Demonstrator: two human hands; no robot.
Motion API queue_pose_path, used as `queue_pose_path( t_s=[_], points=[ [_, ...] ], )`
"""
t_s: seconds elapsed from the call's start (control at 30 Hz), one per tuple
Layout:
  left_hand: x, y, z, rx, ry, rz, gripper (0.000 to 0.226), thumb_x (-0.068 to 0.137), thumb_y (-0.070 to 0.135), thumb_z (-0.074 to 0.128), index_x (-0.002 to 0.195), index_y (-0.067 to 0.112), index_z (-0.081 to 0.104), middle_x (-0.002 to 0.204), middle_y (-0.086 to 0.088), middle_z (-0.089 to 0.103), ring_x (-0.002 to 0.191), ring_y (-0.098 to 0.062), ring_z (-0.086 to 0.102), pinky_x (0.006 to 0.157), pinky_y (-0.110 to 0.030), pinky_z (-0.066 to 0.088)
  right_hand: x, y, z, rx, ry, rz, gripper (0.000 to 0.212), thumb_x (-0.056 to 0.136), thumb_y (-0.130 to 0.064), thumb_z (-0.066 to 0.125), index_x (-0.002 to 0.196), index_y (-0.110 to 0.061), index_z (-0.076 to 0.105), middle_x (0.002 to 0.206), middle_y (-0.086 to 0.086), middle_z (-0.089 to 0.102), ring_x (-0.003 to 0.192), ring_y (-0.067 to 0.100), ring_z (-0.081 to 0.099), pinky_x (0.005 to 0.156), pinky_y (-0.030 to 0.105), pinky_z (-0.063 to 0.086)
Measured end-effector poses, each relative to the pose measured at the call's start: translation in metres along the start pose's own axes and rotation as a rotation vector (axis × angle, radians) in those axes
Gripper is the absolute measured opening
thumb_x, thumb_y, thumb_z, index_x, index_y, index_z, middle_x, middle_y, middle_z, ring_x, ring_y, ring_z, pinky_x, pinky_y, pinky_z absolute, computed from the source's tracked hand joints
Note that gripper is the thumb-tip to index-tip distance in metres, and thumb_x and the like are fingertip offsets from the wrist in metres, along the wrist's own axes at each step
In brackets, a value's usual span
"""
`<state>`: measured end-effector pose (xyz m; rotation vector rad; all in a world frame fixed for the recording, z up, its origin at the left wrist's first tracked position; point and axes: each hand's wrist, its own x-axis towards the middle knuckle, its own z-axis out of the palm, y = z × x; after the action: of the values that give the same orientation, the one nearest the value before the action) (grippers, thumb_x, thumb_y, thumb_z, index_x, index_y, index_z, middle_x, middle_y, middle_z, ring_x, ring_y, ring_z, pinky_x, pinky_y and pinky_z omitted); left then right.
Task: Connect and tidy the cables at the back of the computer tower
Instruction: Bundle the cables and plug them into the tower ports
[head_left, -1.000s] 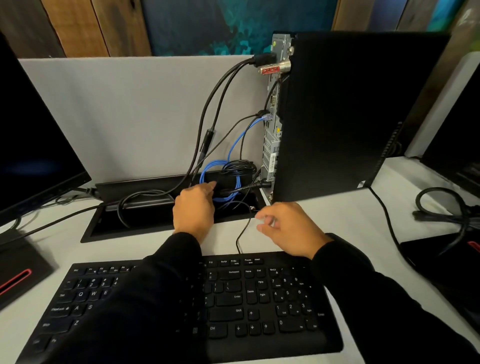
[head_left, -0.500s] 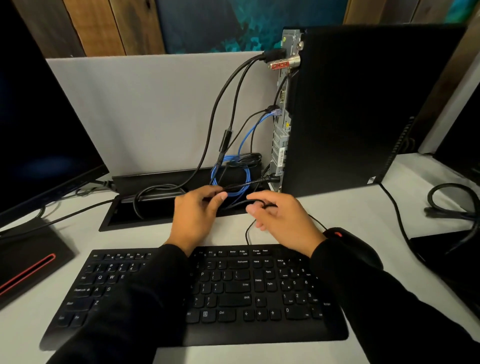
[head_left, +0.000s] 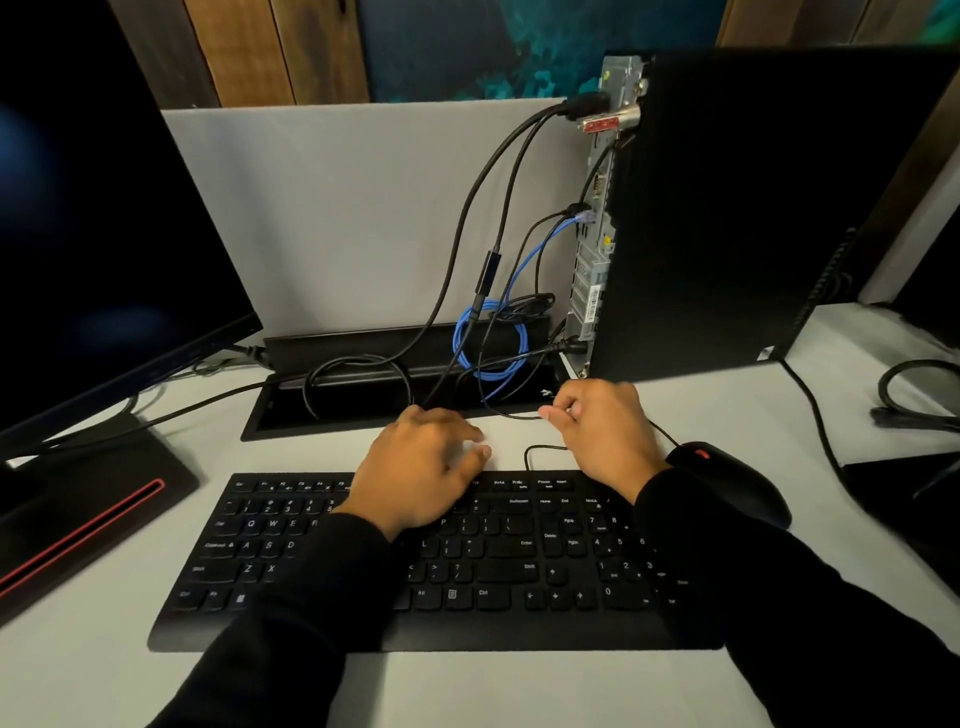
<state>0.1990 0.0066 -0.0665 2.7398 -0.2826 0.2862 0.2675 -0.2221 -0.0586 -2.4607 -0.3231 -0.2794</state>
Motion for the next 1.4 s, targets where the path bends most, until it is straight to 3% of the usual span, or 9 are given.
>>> queue_pose_path(
  t_s=[0.07, 0.13, 0.27, 0.57, 1.2, 1.4],
  points=[
    [0.001, 0.001, 0.001, -0.028, 0.005, -0.038, 0.032, 0.099, 0.051, 0.052, 0.121, 0.036, 0.069, 0.128, 0.017, 0.061, 0.115, -0.015, 0.056, 0.096, -0.035, 0.047, -0.001, -0.002, 0.003, 0.015, -0.041, -0.045, 0.018, 0.095, -0.03, 0.073, 0.079, -0.021, 0.071, 0.059, -0.006, 0.061, 0.061, 0.011, 0.061, 0.071, 0.03, 0.056],
    [0.001, 0.0, 0.0, -0.071, -0.006, -0.07, 0.029, 0.097, 0.049, 0.054, 0.12, 0.037, 0.069, 0.127, 0.019, 0.06, 0.113, -0.013, 0.06, 0.093, -0.035, 0.05, -0.003, -0.004, 0.003, 0.0, -0.098, -0.105, 0.011, 0.097, -0.02, 0.069, 0.09, -0.022, 0.076, 0.074, -0.005, 0.069, 0.072, 0.012, 0.065, 0.073, 0.028, 0.054],
    [0.006, -0.001, -0.002, -0.137, -0.043, -0.168, 0.027, 0.094, 0.046, 0.06, 0.119, 0.041, 0.069, 0.131, 0.02, 0.056, 0.115, -0.013, 0.059, 0.095, -0.037, 0.049, -0.005, -0.006, 0.002, -0.058, -0.12, -0.158, 0.023, 0.099, -0.015, 0.059, 0.109, -0.02, 0.078, 0.1, 0.001, 0.07, 0.093, 0.015, 0.064, 0.087, 0.026, 0.051],
    [0.007, -0.002, 0.001, -0.128, -0.037, -0.225, 0.029, 0.093, 0.048, 0.06, 0.12, 0.042, 0.067, 0.13, 0.018, 0.054, 0.115, -0.014, 0.058, 0.095, -0.039, 0.049, -0.008, -0.005, 0.004, -0.084, -0.121, -0.142, 0.023, 0.097, -0.024, 0.056, 0.103, -0.024, 0.078, 0.092, -0.003, 0.062, 0.087, 0.017, 0.062, 0.08, 0.043, 0.058],
    [0.003, 0.001, -0.001, -0.137, -0.022, -0.246, 0.026, 0.092, 0.047, 0.06, 0.116, 0.042, 0.068, 0.126, 0.019, 0.056, 0.107, -0.014, 0.06, 0.091, -0.036, 0.048, -0.009, -0.007, 0.004, -0.098, -0.146, -0.101, 0.03, 0.099, -0.034, 0.057, 0.124, -0.025, 0.072, 0.105, -0.001, 0.061, 0.099, 0.019, 0.063, 0.087, 0.041, 0.057],
    [0.004, 0.002, 0.0, -0.124, -0.018, -0.245, 0.025, 0.092, 0.047, 0.06, 0.115, 0.043, 0.068, 0.124, 0.019, 0.056, 0.105, -0.013, 0.06, 0.09, -0.035, 0.048, -0.011, -0.009, 0.002, -0.182, -0.071, -0.152, 0.041, 0.1, -0.034, 0.059, 0.137, -0.016, 0.065, 0.128, 0.001, 0.057, 0.122, 0.02, 0.053, 0.101, 0.038, 0.05]
  ],
)
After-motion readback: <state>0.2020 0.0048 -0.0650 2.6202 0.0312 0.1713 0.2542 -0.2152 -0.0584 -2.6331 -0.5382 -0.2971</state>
